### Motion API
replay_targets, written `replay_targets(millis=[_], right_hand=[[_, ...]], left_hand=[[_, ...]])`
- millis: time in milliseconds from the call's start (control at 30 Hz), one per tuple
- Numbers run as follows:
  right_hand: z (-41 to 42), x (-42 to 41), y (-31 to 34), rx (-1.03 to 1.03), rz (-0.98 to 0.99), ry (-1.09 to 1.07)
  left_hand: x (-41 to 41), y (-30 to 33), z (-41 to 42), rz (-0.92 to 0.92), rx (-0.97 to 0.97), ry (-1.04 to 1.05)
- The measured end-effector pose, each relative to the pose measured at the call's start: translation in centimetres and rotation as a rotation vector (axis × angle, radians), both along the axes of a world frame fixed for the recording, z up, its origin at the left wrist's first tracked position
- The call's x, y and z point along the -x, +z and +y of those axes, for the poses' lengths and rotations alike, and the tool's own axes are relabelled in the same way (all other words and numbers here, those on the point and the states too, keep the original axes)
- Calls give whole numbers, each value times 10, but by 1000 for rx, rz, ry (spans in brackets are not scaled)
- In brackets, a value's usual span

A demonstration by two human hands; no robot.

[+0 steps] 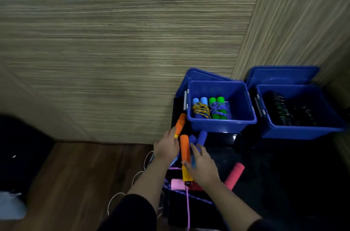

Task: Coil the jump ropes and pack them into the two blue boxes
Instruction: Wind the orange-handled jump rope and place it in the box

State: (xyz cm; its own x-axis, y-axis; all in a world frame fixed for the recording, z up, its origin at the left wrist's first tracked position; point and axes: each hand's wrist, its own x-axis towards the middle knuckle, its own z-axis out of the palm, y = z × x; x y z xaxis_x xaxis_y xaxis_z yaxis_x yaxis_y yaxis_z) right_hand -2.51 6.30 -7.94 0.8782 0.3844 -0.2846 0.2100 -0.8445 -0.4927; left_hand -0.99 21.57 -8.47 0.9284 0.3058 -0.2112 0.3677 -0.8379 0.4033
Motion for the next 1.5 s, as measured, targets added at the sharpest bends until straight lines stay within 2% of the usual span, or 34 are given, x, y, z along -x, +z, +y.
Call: replay_targets(millis=[267,567,933,1067,1200,1333,1400,1500], right_hand=[[22,-8,-23,-145,164,-103],[25,-4,-16,-269,193,-240],[25,19,10,-386,175,-245],[37,33,16,-446,183,-269],[43,47,19,-507,210,-342],[38,55,23,-651,232,-387],[34,55,27,-747,312,-404],[22,54,34,-928,580,-481]], left_hand=[[-28,-39,25,128,167,-43],[-11,-39,30,18,185,26],[83,-26,51,-67,250,155],[112,-11,42,-121,423,188],[128,2,28,-156,588,124],[132,0,14,-189,719,200],[132,7,7,-206,806,264],[128,11,-1,-241,871,282]])
